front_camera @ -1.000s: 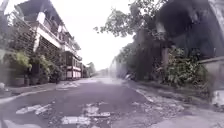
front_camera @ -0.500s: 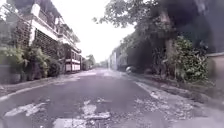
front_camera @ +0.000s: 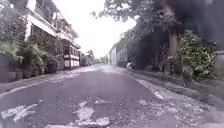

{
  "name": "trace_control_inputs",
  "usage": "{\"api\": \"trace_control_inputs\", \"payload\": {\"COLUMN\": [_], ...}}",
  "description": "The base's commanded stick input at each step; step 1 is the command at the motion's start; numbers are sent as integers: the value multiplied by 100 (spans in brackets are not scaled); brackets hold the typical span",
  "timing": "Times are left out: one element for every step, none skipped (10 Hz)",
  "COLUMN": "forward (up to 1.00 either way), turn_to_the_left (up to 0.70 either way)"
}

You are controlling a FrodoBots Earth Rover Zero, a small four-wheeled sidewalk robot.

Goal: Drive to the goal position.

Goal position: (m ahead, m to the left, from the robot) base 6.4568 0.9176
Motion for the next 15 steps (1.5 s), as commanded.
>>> {"api": "trace_control_inputs", "payload": {"forward": [50, 50, 50, 50, 50, 50, 50, 50, 50, 50, 50, 50, 50, 50, 50], "turn_to_the_left": [0, 0, 0, 0, 0, 0, 0, 0, 0, 0, 0, 0, 0, 0, 0]}}
